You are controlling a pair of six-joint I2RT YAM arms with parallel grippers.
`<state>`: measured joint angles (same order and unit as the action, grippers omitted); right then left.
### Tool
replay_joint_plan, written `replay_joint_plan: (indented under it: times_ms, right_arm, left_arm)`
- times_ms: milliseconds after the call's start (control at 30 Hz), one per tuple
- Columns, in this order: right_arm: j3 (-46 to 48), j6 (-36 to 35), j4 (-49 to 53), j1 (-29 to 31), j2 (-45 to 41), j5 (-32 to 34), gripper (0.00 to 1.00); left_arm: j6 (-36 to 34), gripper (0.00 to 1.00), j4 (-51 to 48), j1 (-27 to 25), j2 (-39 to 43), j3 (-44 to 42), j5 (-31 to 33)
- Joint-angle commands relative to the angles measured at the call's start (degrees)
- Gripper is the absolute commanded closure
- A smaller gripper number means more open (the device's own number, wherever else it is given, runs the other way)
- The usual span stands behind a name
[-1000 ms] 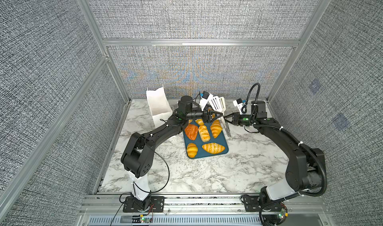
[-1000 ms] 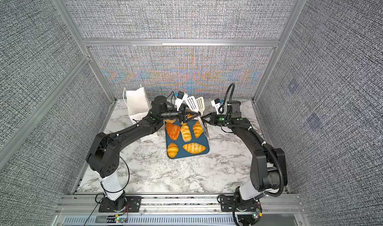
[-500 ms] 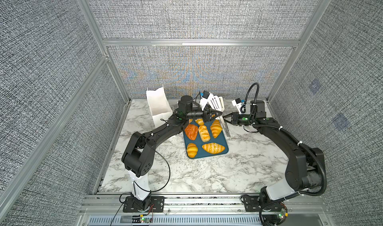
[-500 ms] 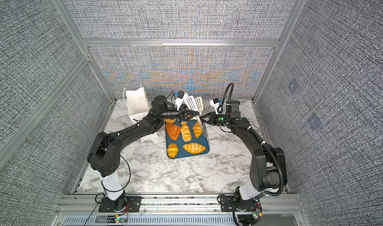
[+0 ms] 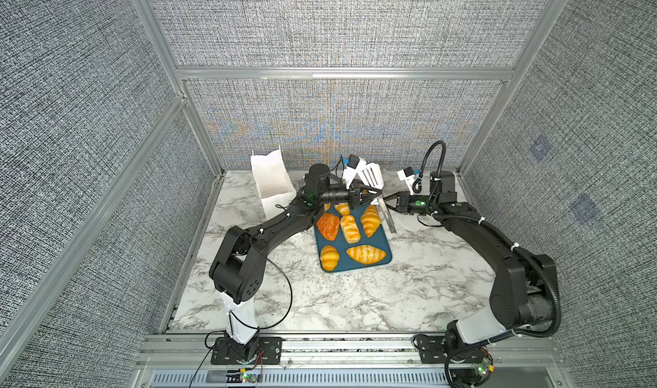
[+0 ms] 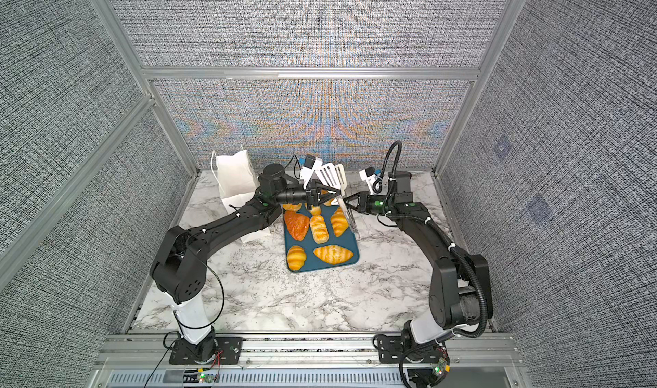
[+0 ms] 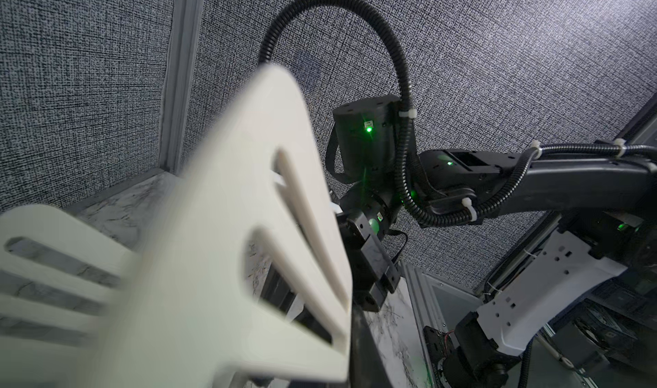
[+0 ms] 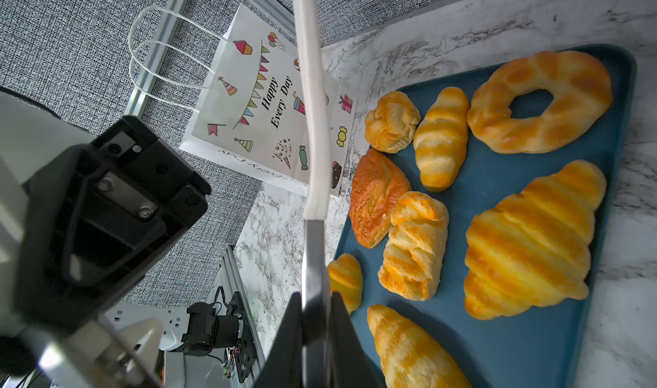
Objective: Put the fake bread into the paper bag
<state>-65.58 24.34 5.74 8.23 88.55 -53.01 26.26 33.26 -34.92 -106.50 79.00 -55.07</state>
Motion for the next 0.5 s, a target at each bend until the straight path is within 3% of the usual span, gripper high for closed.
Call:
replay_joint_plan:
  times_ms: [0, 67, 200, 467]
  right_arm:
    - [-0.03, 0.78, -2.09, -0.01, -0.83, -0.73, 0.82]
    - [0.02, -0.24, -1.52, -0.01, -1.35, -0.10, 0.72]
    - [0.17, -3.11, 0.51, -0.80, -3.29, 1.75, 0.44]
    - [6.36, -3.22, -5.30, -3.78, -11.33, 1.09, 0.05]
  left_arm:
    - [1.42, 0.89, 3.66, 0.37, -0.68, 0.60, 0.50]
    - [2.73, 0.90, 5.23, 0.63, -1.05, 1.10, 0.01]
    - [5.05, 0.92, 8.17, 1.08, -1.85, 2.26, -1.37]
    - [6.26, 0.92, 9.46, 1.52, -2.74, 4.22, -3.71]
